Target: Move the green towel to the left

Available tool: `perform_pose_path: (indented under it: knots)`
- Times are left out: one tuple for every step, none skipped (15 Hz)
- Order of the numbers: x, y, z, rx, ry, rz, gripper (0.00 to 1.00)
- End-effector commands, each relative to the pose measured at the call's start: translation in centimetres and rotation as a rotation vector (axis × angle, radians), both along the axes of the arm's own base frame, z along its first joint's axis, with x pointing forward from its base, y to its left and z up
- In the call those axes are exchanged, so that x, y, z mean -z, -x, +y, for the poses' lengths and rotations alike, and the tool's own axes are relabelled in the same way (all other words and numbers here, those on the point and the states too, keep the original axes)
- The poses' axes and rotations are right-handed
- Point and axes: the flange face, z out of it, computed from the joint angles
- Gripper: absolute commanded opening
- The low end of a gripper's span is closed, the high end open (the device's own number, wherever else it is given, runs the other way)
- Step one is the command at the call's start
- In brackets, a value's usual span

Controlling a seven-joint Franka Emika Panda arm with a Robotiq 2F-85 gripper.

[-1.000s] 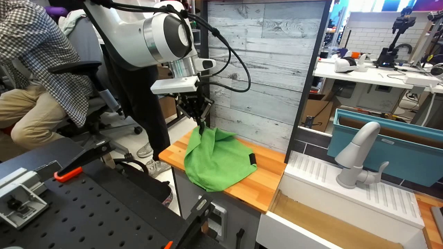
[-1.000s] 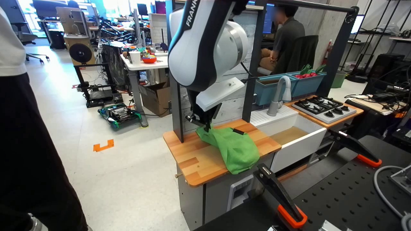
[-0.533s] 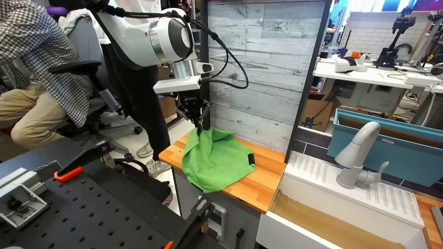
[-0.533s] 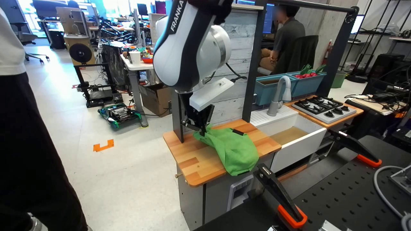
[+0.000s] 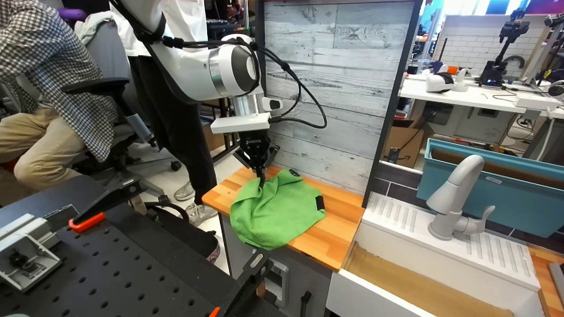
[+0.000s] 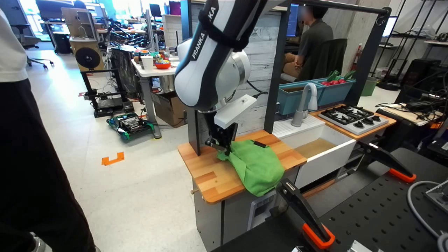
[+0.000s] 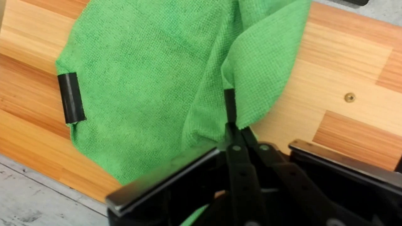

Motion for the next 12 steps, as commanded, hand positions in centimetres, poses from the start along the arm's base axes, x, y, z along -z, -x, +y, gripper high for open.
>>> perform_pose_path:
  knots:
    - [1.9,-0.7,-0.4,-0.027,0.03,0.017,0.01]
    - [2.3,-0.7,-0.4,-0.031,0.035,0.017,0.01]
    - [2.7,-0.7,-0.5,-0.034,0.038,0.018,0.01]
    - [2.9,-0.7,-0.5,-0.035,0.042,0.019,0.01]
    - [3.1,-0.8,-0.4,-0.039,0.048,0.019,0.27]
    - [3.1,-1.0,-0.2,-0.041,0.05,0.018,0.28]
    - [3.0,-1.1,-0.1,-0.043,0.05,0.017,0.35]
    - [2.9,-1.2,0.1,-0.042,0.048,0.014,0.41]
    - [2.8,-1.4,0.3,-0.042,0.048,0.012,0.5]
    - [2.7,-1.5,0.5,-0.041,0.047,0.01,0.56]
    - [2.6,-1.7,0.6,-0.041,0.047,0.011,0.63]
    - [2.4,-1.8,0.8,-0.04,0.043,0.008,0.71]
